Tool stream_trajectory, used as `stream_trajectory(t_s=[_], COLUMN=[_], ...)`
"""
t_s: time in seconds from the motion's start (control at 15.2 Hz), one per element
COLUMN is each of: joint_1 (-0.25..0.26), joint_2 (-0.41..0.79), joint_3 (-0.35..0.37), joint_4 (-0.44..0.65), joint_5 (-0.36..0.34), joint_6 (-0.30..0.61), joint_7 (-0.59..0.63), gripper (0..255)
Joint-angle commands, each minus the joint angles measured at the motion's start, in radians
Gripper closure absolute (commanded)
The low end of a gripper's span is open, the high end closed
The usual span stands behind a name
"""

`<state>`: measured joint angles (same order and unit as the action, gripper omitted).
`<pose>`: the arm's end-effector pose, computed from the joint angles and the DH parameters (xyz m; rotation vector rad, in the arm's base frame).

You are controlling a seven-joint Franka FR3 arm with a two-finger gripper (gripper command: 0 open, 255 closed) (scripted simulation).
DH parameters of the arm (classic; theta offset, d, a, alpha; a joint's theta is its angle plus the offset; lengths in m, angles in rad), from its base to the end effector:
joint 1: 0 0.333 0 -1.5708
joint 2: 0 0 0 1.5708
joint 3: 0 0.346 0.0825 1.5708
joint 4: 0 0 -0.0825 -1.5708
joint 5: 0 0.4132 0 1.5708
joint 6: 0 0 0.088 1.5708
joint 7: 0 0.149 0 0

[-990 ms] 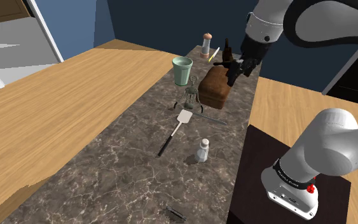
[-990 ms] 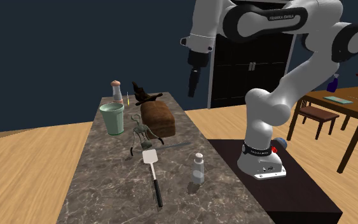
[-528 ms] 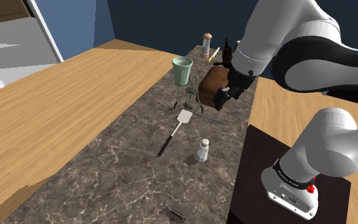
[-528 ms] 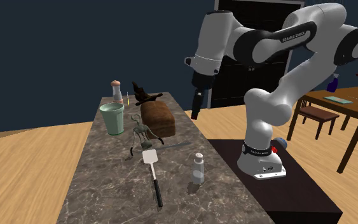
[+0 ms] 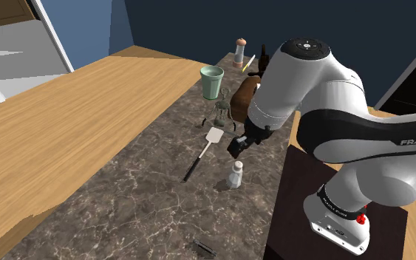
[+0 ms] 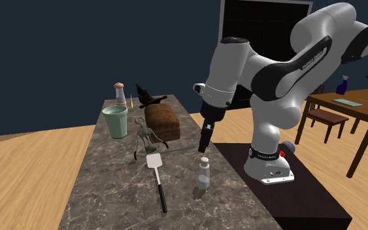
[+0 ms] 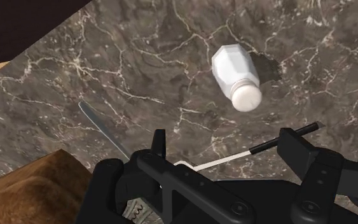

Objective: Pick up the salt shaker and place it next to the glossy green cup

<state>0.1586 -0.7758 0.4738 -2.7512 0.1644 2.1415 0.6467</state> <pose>0.2851 0.1975 0.3920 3.0245 -0.3038 0.3042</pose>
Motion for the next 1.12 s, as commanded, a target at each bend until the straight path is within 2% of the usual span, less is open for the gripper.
stream_trajectory(t_s=[0.0, 0.13, 0.59, 1.06], joint_1=[0.004, 0.002, -0.032, -0.032], joint_2=[0.050, 0.088, 0.178, 0.178], joint_3=[0.059, 0.101, 0.141, 0.141], joint_4=[-0.009, -0.008, -0.058, -0.058], joint_5=[0.019, 0.026, 0.017, 0.017], joint_6=[0.067, 0.109, 0.248, 0.248], joint_7=[0.058, 0.097, 0.111, 0.111], gripper=[0, 0, 0, 0])
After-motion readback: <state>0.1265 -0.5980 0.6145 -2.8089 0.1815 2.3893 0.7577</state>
